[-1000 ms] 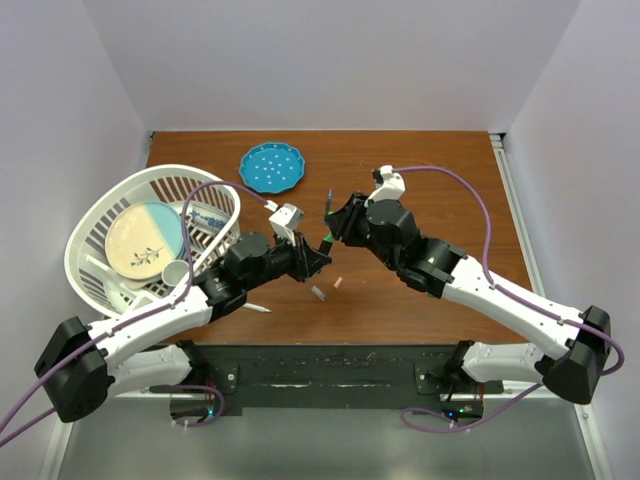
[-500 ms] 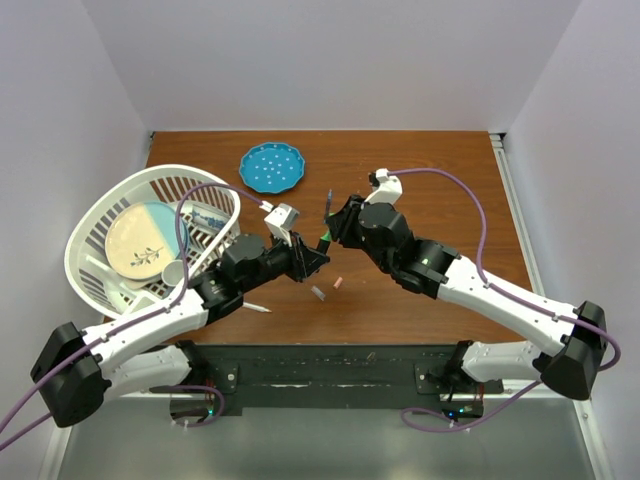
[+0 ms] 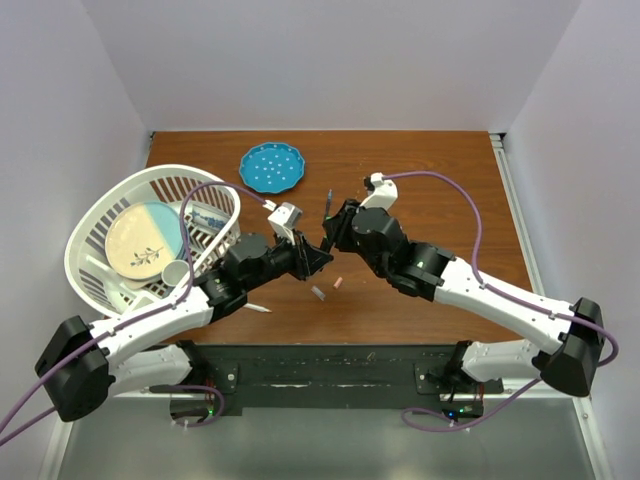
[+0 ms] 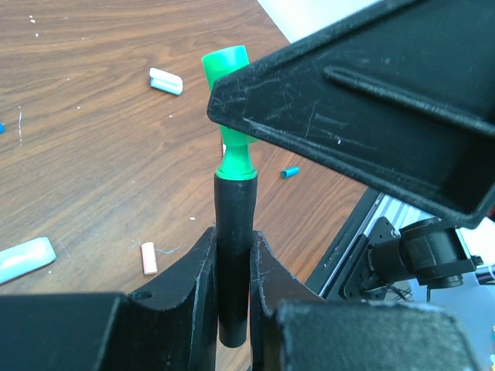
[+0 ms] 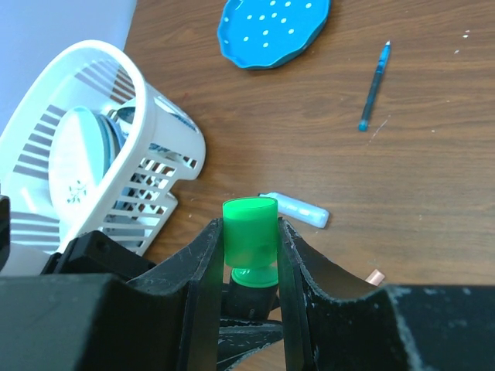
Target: Insert the pens into the pen caps
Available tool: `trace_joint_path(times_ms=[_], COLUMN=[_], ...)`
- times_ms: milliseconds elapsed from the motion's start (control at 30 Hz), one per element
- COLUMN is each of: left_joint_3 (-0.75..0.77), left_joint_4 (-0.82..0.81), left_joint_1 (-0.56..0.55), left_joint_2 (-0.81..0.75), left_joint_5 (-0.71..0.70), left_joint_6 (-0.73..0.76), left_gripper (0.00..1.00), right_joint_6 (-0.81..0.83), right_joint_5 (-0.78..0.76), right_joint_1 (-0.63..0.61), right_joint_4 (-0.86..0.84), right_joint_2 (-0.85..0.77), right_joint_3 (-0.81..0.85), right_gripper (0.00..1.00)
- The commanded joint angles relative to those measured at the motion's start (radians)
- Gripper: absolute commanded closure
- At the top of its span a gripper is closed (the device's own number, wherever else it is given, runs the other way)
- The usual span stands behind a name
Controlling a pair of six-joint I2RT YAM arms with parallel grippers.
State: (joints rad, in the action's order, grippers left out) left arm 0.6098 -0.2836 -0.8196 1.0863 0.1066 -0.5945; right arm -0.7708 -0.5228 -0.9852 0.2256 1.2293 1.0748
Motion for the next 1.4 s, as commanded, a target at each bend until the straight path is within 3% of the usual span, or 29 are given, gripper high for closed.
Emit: trace_joint_path(times_ms=[0, 400, 667, 800, 967, 1100, 1367], left_joint_3=[0.05, 0.099, 0.073, 0.035, -0.019, -0.03, -0.076], left_joint_4=[-0.068, -0.104, -0.135, -0.12, -0.114, -0.055, -0.107], left_joint_1=[0.002, 0.002, 0.004, 0.004, 0.004, 0.002, 0.004], left_joint_2=[0.0, 0.024, -0.005, -0.054, -0.137, -0.219, -0.304], left_joint_5=[-0.079, -0.127, -0.082, -0.016, 0.08, 0.163, 0.47], left_joint_6=[-0.037, -0.073, -0.068, -0.074, -0.054, -0.033, -0.054], left_gripper=[1.0, 1.0, 1.0, 1.0, 1.0, 1.0, 1.0], right_joint_6=[-0.056, -0.111, -0.162, -0.085, 0.033, 0.146, 0.338], right_joint_5=[-0.113, -0.224, -0.135, -0.125, -0.076, 0.007, 0.205], right_joint_1=[-0.067, -0.197, -0.211, -0.211, -0.211, -0.213, -0.211], right_joint_4=[0.049, 0.112, 0.06, -0.041, -0.048, -0.049, -0.023], right_joint_2=[0.004, 0.064, 0.019, -0.072, -0.152, -0.227, -0.333], right_joint_3=[0.001, 0.034, 0.022, -0.035, -0.033, -0.033, 0.0], right_gripper=[1.0, 0.99, 0.68, 0.51, 0.39, 0.18, 0.17])
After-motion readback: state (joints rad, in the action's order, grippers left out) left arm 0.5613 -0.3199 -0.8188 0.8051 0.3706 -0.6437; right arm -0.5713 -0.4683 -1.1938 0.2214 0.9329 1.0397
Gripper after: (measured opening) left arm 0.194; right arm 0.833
